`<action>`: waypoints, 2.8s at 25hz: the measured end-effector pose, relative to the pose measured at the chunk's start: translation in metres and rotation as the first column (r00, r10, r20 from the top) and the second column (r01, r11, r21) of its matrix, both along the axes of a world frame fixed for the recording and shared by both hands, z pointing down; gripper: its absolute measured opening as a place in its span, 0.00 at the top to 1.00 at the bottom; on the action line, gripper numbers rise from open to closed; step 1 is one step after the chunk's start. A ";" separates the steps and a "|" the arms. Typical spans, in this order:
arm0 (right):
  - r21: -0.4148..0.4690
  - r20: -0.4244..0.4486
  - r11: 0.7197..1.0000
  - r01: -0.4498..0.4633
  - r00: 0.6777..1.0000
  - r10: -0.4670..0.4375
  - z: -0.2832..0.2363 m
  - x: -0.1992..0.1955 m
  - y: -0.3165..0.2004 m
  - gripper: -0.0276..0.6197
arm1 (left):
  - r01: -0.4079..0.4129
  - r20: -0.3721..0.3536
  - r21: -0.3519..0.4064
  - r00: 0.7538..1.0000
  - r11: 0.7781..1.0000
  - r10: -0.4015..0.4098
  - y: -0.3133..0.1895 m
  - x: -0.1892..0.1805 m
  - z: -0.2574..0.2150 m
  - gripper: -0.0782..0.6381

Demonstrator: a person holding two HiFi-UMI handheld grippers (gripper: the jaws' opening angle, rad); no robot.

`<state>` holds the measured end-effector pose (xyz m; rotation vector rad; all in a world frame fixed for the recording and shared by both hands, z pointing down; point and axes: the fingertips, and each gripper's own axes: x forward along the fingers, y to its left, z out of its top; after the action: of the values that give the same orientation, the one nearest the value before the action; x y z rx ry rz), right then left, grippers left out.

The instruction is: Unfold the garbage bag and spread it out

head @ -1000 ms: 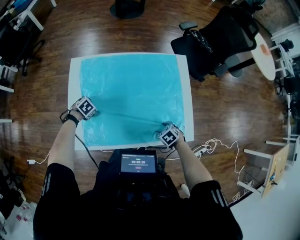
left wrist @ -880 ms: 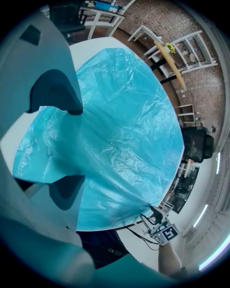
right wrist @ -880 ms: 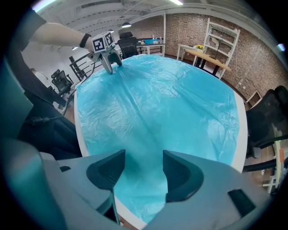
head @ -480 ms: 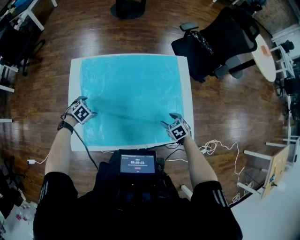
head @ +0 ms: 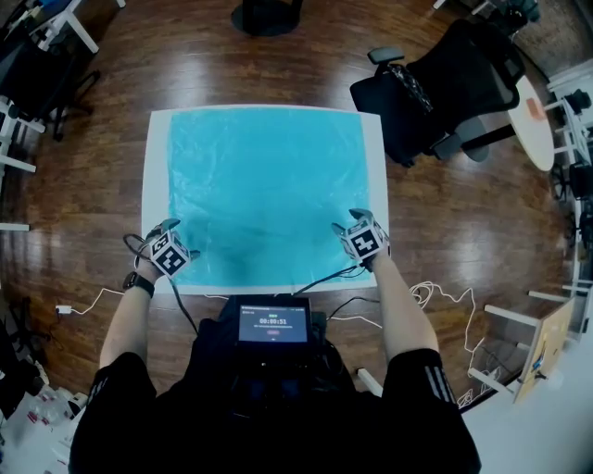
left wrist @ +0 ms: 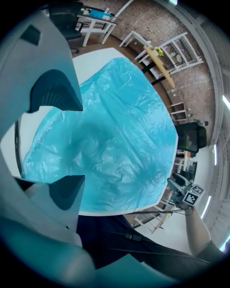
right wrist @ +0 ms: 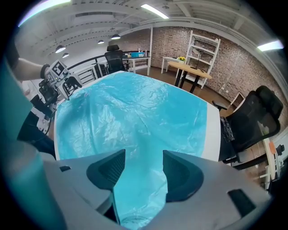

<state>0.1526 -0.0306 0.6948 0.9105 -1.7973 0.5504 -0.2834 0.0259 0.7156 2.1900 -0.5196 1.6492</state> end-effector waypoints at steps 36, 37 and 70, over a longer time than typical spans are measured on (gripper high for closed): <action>-0.141 0.015 0.989 -0.048 0.999 0.051 0.055 0.024 -0.010 0.48 | 0.065 0.066 -0.140 0.996 0.988 -0.056 0.065 -0.014 0.039 0.23; -0.143 0.011 0.989 -0.048 0.999 0.050 0.056 0.026 -0.010 0.48 | 0.065 0.071 -0.133 0.996 0.989 -0.056 0.064 -0.014 0.039 0.23; 0.212 0.343 0.964 -0.157 0.936 0.077 -0.068 -0.006 0.027 0.92 | 0.510 -0.372 0.271 0.838 0.817 -0.399 0.011 0.033 -0.119 0.45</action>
<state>0.1462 -0.0034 0.6269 1.1485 -2.1579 0.6020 -0.2505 0.0364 0.5965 2.2543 -1.2326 0.9975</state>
